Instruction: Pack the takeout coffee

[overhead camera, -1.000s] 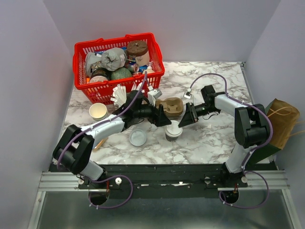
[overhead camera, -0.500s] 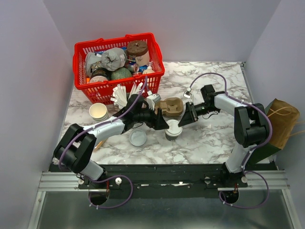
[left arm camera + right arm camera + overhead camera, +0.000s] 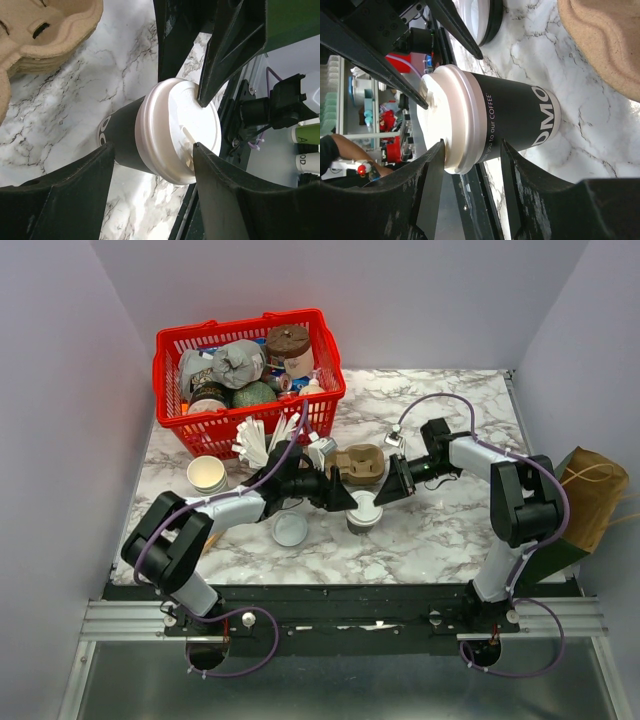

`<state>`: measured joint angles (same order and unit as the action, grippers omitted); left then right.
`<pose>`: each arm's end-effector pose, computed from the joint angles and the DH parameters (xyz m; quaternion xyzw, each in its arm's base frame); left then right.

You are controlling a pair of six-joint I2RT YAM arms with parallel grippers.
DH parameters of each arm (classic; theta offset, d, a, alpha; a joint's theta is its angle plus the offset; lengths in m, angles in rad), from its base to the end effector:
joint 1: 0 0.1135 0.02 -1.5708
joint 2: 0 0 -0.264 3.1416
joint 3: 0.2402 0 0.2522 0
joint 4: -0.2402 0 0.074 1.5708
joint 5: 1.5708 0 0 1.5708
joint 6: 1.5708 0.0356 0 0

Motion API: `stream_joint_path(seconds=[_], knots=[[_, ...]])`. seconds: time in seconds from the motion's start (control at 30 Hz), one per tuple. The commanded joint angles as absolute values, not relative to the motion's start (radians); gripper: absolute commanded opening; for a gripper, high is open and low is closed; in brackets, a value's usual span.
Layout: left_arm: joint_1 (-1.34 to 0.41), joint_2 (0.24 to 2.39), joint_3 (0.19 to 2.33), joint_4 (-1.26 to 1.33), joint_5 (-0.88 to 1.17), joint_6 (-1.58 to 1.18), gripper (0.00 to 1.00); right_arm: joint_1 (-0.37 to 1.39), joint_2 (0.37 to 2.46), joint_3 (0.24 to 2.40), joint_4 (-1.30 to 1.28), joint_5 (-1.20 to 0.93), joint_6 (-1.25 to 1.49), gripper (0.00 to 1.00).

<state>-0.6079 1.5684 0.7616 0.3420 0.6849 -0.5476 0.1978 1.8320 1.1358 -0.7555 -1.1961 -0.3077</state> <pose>0.2522 -0.2029 0.1966 0.2005 0.7959 -0.5096 0.2584 0.3121 0.0963 0.1711 -0.2387 0.7904 0.5585 0.0800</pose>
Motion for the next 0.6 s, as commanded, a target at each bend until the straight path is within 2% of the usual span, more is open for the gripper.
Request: stream_joint_path(seconds=[0.0, 0.33, 0.57], knots=[[-0.591, 1.627, 0.715, 0.354, 0.676, -0.56, 0.7, 0.204, 1.875, 1.12, -0.732, -1.14, -0.362, 0.54], [-0.568, 1.727, 0.649, 0.623, 0.782, -0.626, 0.7, 0.202, 1.868, 1.111, -0.764, -1.164, -0.409, 0.54], [-0.569, 1.761, 0.653, 0.686, 0.801, -0.63, 0.71, 0.204, 1.896, 1.129, -0.856, -1.236, -0.498, 0.54]])
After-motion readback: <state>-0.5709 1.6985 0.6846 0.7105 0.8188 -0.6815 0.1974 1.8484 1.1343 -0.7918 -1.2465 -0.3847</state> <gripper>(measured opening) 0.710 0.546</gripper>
